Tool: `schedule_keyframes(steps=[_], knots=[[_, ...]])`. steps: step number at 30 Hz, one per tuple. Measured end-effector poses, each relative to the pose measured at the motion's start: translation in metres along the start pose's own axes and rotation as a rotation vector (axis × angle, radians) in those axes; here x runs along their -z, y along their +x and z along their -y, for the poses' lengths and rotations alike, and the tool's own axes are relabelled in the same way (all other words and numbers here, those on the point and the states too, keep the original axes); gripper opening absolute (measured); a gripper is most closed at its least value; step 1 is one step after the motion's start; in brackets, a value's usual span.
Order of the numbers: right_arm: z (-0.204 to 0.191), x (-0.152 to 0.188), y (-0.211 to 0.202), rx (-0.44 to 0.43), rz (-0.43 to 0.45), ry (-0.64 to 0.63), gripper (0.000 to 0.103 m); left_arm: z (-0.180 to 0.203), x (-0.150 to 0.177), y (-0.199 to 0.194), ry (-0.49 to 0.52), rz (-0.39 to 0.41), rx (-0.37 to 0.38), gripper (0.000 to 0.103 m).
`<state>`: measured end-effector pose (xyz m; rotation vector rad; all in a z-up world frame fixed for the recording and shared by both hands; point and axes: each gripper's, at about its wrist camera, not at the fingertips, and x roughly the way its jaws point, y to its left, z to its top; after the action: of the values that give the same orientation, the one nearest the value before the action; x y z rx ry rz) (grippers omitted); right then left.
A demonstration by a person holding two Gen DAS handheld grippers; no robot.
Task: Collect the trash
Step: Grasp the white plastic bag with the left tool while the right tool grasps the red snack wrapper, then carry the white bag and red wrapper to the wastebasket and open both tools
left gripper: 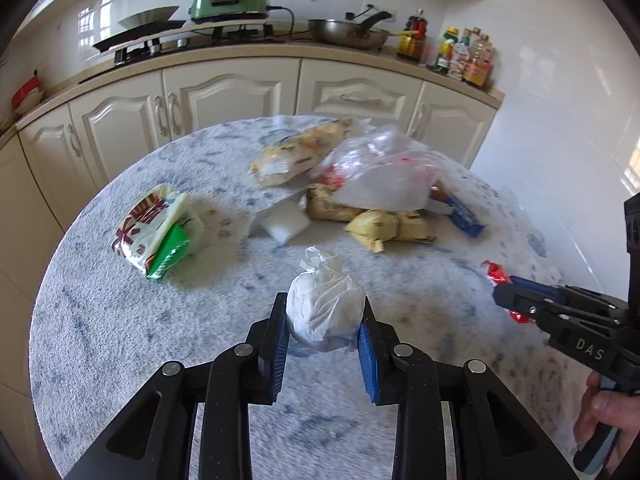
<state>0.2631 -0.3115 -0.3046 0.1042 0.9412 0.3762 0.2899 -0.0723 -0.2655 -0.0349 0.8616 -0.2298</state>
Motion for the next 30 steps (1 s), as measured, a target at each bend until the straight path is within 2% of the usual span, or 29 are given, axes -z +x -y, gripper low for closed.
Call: schedule_keyframes(steps=[6,12,23,30], knots=[[-0.004,0.007,-0.004,-0.006,-0.006,-0.006,0.019,0.012,0.009,-0.013,0.027,0.017,0.013,0.027],[-0.006,0.004,-0.022,0.000,0.028,-0.012,0.019,0.021,0.012,-0.035,0.040,0.052,0.015,0.027],[-0.022,-0.023,-0.095,0.000,0.191,-0.066,0.019,0.041,-0.013,-0.101,0.082,0.200,0.035,0.027],[-0.003,-0.029,-0.145,0.042,0.283,-0.043,0.019,0.076,-0.024,-0.138,0.148,0.282,0.097,0.027]])
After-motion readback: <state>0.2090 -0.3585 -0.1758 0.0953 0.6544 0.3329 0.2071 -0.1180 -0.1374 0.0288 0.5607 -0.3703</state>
